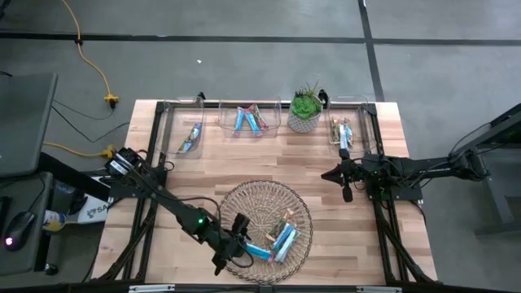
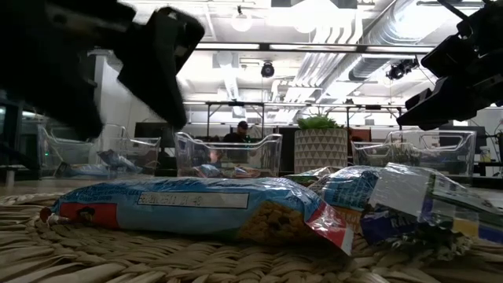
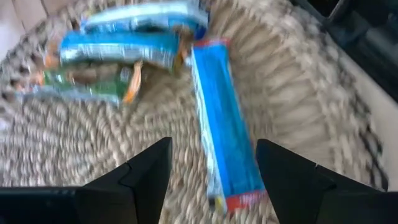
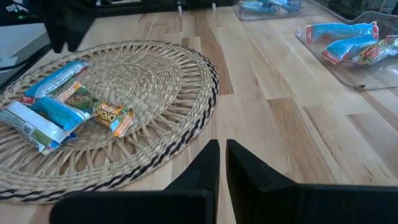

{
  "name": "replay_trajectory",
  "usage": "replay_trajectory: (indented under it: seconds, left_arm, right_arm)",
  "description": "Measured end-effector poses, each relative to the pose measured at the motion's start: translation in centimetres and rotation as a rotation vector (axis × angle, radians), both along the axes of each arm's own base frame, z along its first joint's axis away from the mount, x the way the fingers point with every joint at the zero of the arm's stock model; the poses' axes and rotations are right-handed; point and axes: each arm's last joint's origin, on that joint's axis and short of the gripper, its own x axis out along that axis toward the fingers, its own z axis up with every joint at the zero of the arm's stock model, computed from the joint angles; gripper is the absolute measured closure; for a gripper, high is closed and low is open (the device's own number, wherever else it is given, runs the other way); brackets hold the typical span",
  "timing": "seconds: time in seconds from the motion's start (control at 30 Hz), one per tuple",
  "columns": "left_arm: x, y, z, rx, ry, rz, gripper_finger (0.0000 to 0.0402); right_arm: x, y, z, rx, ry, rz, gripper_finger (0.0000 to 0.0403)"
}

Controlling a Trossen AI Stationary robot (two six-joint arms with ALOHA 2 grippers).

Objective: Pick and place Granola Bars by type
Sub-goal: Put the red granola bar into the middle transparent bin

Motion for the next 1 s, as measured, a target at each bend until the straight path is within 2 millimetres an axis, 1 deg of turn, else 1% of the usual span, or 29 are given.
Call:
replay_trajectory:
  seconds: [0.07, 0.47, 0.57, 0.73, 1.0]
  left_arm:
    - [0.3, -0.2, -0.1, -0.019, -0.023, 0.003, 0.017]
    - [0.4, -0.1, -1.5, 0.03, 0.009, 0.042, 0.017]
    - [0.7, -0.4, -1.9, -0.008, 0.012, 0.045, 0.017]
    - [0.6, -0.4, -2.8, -0.017, 0.049, 0.059, 0.017]
    - [0.8, -0.6, -3.1, -0.04, 0.046, 0.076, 0.017]
  right_arm:
    - [0.0, 0.0, 0.0, 0.0, 0.0, 0.0, 0.0391]
    - [0.0, 0.0, 0.0, 0.0, 0.0, 0.0, 0.0391]
    - [0.0, 0.0, 0.0, 0.0, 0.0, 0.0, 0.0391]
    - [0.0, 0.0, 0.1, 0.0, -0.008, 0.0, 0.0391]
    - [0.0, 0.0, 0.1, 0.0, -0.009, 0.0, 0.0391]
